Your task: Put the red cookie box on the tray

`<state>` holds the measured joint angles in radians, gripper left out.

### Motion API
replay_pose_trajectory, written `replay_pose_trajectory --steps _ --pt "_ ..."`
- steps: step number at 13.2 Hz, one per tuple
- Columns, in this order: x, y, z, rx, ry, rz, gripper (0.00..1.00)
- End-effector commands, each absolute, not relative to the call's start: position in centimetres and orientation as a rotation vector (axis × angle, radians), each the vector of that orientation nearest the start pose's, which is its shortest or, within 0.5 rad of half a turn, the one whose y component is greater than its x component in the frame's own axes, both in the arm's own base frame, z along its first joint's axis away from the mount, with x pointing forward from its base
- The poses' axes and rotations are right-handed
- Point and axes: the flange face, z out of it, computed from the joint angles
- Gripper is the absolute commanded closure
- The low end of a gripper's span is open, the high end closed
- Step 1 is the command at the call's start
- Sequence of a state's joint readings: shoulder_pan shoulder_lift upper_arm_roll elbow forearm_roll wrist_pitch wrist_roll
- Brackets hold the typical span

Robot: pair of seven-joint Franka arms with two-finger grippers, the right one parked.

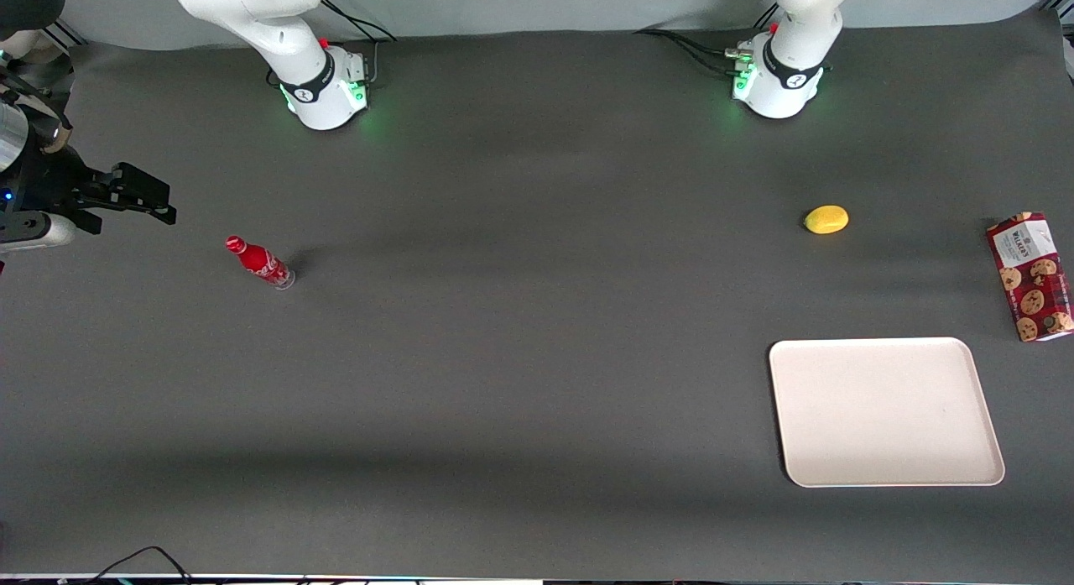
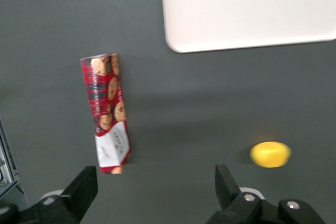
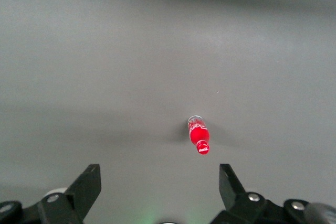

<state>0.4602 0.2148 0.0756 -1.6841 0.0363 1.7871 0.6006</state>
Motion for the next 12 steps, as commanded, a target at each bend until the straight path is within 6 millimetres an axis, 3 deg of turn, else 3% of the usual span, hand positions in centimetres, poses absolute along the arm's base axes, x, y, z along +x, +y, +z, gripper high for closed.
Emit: replay_pose_trajectory --steps 1,5,8,10,12 --pt "52.8 35.9 41.2 -3.137 0.163 0.214 0.00" --pt "52.6 40.7 33.2 -3.134 0.011 0.146 0.00" --pt "51.6 41.5 27.0 -3.158 -0.051 0.158 0.00" --pt "50.0 41.6 24.3 -3.162 -0.077 0.179 0.00" --pt "47.9 42.0 22.9 -3.162 -0.112 0.200 0.00"
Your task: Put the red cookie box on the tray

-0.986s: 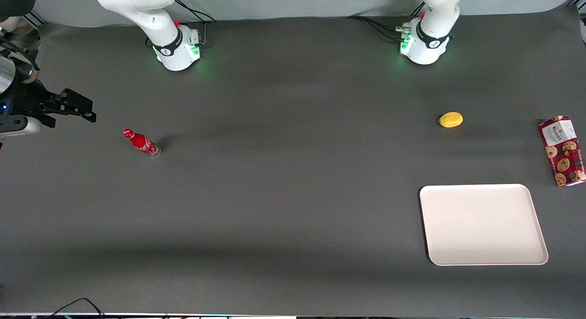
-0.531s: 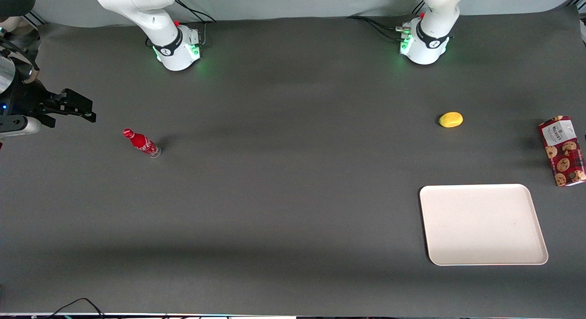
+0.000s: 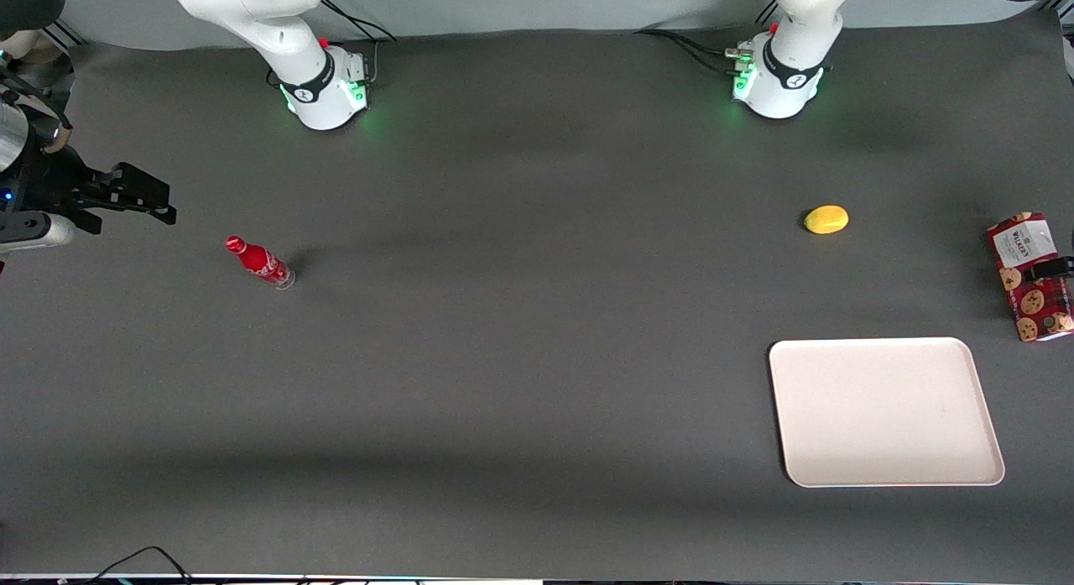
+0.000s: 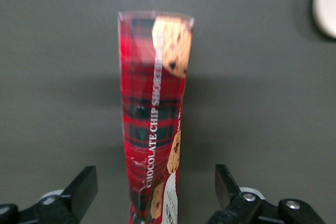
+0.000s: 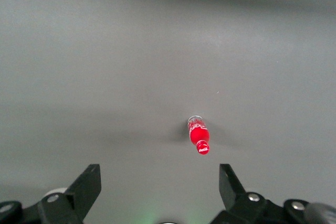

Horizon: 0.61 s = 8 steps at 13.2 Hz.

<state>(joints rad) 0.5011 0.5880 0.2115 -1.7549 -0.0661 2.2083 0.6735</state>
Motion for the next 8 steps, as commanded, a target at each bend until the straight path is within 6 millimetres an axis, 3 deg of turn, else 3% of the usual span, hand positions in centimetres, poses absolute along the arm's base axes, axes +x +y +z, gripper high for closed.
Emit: replay_pose_trajectory --steps 1,4,5,6,7,8 --pt "47.0 42.3 22.1 -3.157 -0.096 0.202 0.00" --pt "46.2 42.0 20.3 -3.170 -0.106 0.122 0.03" --pt "46.3 41.9 20.4 -3.174 -0.104 0.126 0.18" --pt "46.2 41.9 20.6 -3.175 -0.109 0.124 0.44" --pt "46.4 41.9 20.7 -3.173 -0.106 0.120 0.83" --pt "46.5 42.1 21.2 -3.170 -0.105 0.111 1.00"
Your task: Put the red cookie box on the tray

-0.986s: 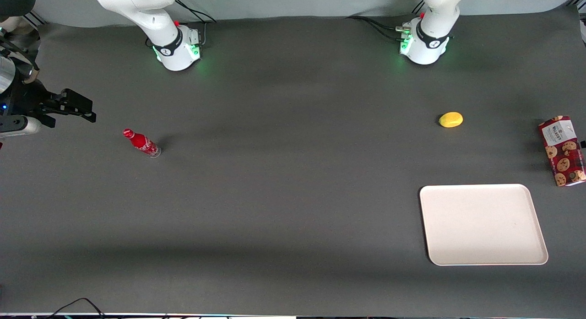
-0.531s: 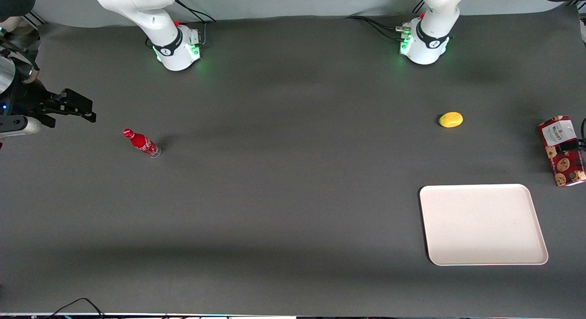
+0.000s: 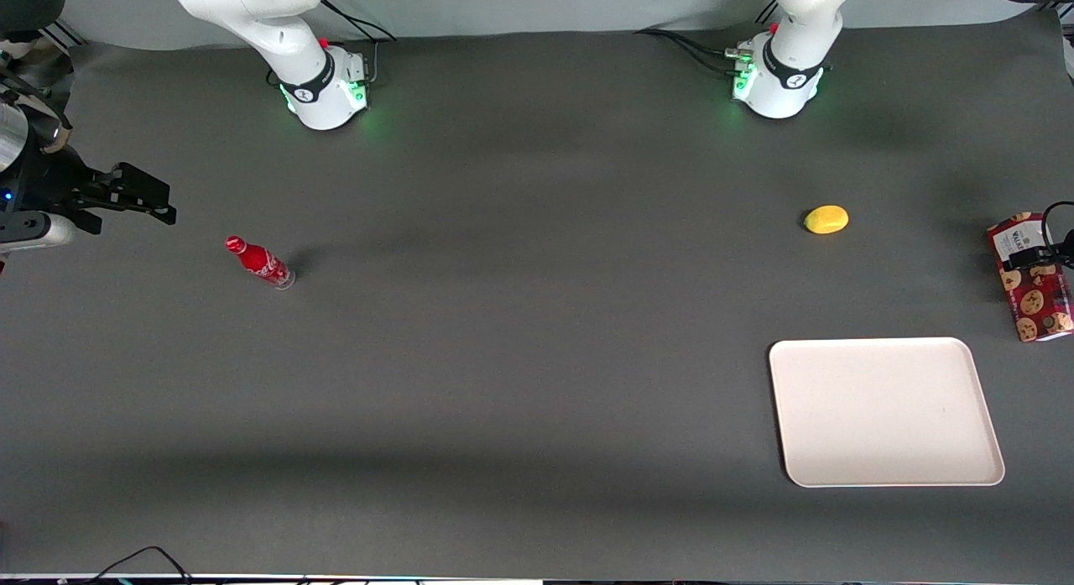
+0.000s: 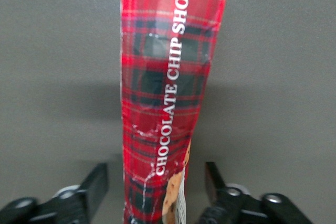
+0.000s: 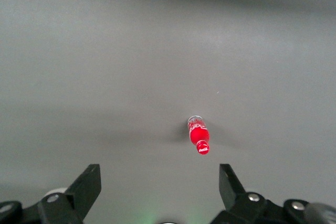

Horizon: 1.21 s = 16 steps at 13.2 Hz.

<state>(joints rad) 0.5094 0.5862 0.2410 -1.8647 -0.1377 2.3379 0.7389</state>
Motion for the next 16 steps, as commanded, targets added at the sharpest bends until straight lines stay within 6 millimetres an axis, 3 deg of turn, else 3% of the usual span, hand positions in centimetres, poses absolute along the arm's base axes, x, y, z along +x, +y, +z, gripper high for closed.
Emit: replay_pose_trajectory --steps 1,3,6,8,13,16 --pt "46.6 42.2 21.7 -3.168 -0.114 0.099 1.00" --pt "47.4 42.2 23.2 -3.184 -0.113 0.109 1.00" --pt "47.6 42.1 23.8 -3.189 -0.113 0.109 1.00" --pt "48.3 42.2 27.2 -3.175 -0.113 0.050 1.00" --pt "51.1 40.9 42.7 -3.198 -0.189 0.052 1.00" --pt "51.3 39.7 53.9 -3.125 -0.216 0.156 1.00"
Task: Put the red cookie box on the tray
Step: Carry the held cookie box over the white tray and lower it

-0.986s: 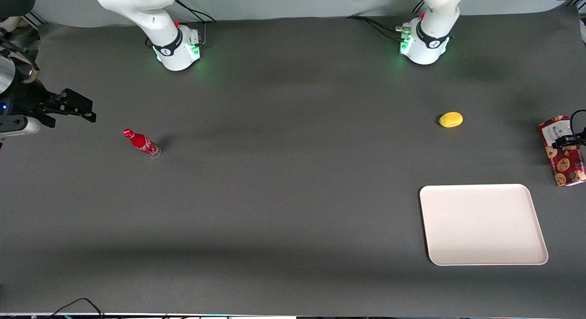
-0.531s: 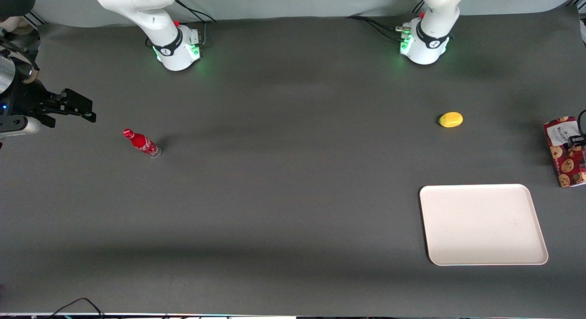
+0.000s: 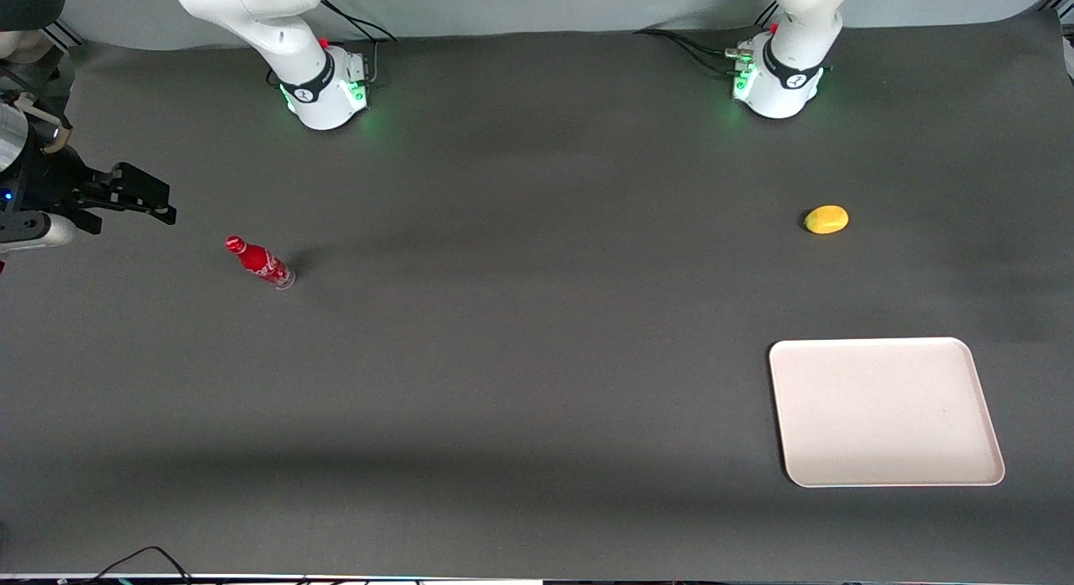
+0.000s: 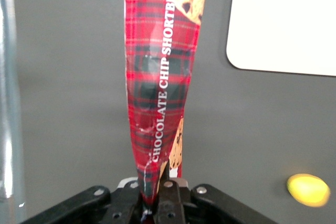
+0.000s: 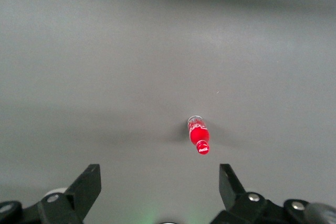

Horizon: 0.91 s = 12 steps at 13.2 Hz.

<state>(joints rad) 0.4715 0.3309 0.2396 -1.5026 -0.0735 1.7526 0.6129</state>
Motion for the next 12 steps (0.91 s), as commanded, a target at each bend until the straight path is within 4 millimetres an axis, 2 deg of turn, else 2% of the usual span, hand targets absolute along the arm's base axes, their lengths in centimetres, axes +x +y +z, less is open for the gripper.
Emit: replay_pose_trajectory --steps 1,2,4,7,9,10,12 --pt "51.0 39.1 57.0 -3.120 -0.226 0.171 1.00" --pt "50.8 38.5 58.2 -3.127 -0.240 0.193 1.00" --pt "52.0 36.2 58.7 -3.126 -0.243 0.194 1.00" --pt "57.0 30.1 57.7 -3.093 -0.113 0.170 1.00" --pt "60.5 26.8 56.0 -3.060 -0.071 0.109 1.00" --pt "62.4 25.6 54.4 -3.044 -0.072 0.080 1.00" --pt "65.0 25.5 50.8 -3.042 -0.064 0.009 1.00"
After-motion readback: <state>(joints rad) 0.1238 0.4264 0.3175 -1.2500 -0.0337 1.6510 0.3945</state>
